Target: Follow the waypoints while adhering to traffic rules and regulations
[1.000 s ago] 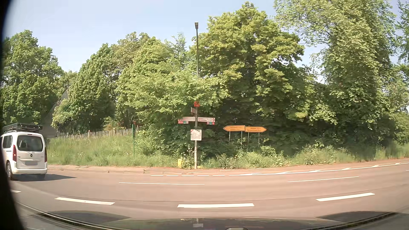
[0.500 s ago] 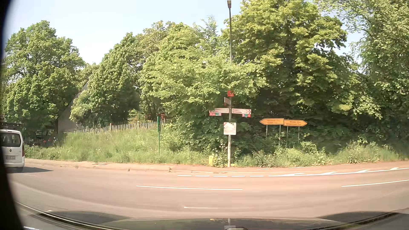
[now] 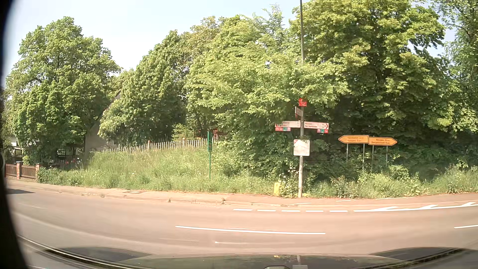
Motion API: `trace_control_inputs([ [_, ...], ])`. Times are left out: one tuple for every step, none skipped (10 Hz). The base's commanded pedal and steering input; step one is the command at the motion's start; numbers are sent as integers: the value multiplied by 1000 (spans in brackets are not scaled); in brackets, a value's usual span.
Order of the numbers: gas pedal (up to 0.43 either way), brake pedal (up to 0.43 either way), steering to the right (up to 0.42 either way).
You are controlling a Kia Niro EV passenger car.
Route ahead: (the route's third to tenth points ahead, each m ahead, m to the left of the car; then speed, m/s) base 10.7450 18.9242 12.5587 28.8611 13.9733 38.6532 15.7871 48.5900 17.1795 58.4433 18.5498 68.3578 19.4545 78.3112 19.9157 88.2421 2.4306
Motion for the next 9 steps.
trace_control_inputs([
  [331,0,-313],
  [390,0,-338],
  [429,0,-366],
  [449,0,-407],
  [449,0,-439],
  [449,0,-462],
  [449,0,-486],
  [449,0,-499],
  [449,0,-500],
])
